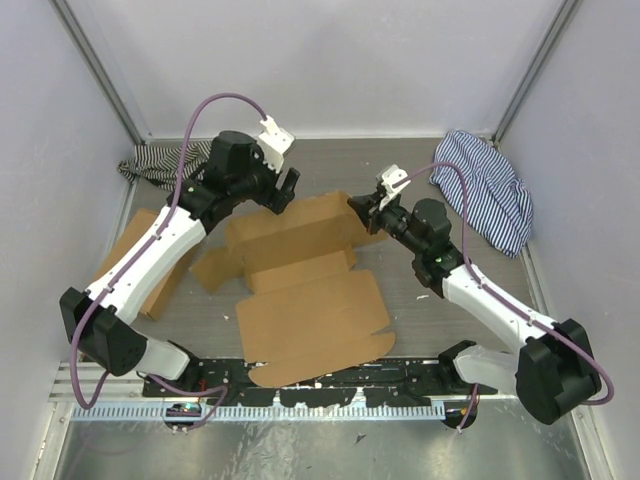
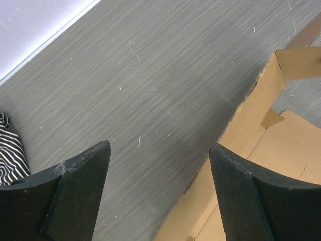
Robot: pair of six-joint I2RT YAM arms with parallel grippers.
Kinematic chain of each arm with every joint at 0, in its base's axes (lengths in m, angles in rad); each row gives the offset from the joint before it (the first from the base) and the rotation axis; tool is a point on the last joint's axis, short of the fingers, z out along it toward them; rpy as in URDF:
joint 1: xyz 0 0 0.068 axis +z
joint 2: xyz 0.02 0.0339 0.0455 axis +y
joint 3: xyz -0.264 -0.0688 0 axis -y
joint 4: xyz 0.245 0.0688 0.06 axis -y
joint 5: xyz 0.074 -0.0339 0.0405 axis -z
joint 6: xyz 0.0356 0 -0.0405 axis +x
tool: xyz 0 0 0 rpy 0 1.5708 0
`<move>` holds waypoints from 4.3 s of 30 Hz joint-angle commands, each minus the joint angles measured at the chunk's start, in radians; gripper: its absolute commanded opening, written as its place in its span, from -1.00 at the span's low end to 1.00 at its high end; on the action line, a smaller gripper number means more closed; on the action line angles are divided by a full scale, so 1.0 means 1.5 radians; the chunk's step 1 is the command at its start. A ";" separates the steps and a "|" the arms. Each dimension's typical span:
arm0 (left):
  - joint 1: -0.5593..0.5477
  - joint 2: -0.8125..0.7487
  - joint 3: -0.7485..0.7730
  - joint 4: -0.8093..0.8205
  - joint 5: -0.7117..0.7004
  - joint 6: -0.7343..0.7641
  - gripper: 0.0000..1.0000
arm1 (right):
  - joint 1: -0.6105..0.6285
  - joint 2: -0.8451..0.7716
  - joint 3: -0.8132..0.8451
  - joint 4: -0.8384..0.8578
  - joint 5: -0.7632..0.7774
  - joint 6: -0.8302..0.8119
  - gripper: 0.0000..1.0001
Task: Fold the paper box
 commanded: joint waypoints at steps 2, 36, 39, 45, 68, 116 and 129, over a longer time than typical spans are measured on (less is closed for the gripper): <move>0.001 0.001 -0.001 0.038 0.048 0.040 0.87 | 0.017 -0.037 0.014 -0.067 -0.054 -0.037 -0.98; 0.032 0.035 -0.051 -0.061 0.327 -0.009 -0.01 | 0.023 0.000 0.073 -0.136 0.015 -0.032 -0.95; 0.030 0.030 -0.047 -0.068 0.323 -0.009 -0.38 | 0.024 0.006 0.087 -0.152 0.020 -0.029 -0.90; 0.008 0.031 -0.006 -0.122 0.256 0.014 -1.00 | 0.023 0.022 0.154 -0.221 0.073 0.001 -0.58; -0.187 0.085 -0.012 -0.149 -0.333 0.108 -1.00 | -0.214 0.150 0.389 -0.450 0.092 0.204 -0.40; -0.353 0.100 -0.097 -0.015 -0.626 0.252 -1.00 | -0.220 0.464 0.423 -0.372 -0.352 0.130 -0.51; -0.372 0.126 -0.076 -0.027 -0.670 0.247 -1.00 | -0.176 0.323 0.291 -0.397 -0.306 0.104 -0.40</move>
